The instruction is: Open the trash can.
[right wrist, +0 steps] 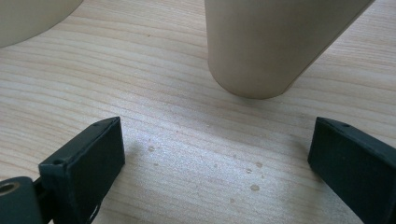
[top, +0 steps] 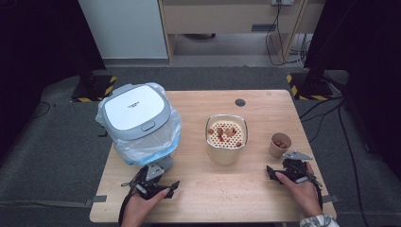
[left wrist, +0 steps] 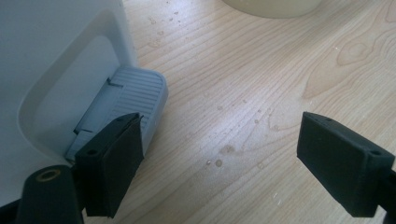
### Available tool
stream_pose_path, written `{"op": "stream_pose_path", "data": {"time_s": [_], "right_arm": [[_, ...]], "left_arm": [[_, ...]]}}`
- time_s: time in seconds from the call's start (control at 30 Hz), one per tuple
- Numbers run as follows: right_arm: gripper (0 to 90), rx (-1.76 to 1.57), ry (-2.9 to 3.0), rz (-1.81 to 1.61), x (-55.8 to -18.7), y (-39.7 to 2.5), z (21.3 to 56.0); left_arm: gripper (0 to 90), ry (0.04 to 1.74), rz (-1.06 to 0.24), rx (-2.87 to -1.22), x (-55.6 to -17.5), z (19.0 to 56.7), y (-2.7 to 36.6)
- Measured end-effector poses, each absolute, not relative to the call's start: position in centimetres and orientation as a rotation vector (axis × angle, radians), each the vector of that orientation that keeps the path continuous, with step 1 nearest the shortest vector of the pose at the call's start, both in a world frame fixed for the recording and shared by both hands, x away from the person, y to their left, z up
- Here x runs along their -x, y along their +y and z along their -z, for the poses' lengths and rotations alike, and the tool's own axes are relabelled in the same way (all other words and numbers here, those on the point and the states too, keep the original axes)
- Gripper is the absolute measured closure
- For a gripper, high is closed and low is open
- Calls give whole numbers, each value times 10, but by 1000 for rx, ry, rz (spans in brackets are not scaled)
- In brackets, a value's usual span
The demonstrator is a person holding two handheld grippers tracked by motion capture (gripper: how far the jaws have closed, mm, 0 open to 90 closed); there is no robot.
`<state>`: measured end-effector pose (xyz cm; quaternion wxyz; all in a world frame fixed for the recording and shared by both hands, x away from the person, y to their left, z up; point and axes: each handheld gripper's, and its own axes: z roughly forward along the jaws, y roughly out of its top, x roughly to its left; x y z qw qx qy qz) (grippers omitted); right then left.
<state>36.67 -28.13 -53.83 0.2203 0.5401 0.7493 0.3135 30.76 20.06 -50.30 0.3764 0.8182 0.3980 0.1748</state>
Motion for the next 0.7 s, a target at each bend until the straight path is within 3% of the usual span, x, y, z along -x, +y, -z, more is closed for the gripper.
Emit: {"op": "stream_pose_path", "data": {"time_s": [0.43,0.57,0.7], "right_arm": [[63,-1479,2093,-886,-366,-284,534],[68,-1472,2077,-891,-365,-286,532],[86,-1472,2087,-889,-365,-287,532]], "left_arm": [[172,1019,-469,-2071,-307,500,202],[245,1019,-486,-2087,-308,499,201],[386,1011,-519,-2098,-311,501,200]]}}
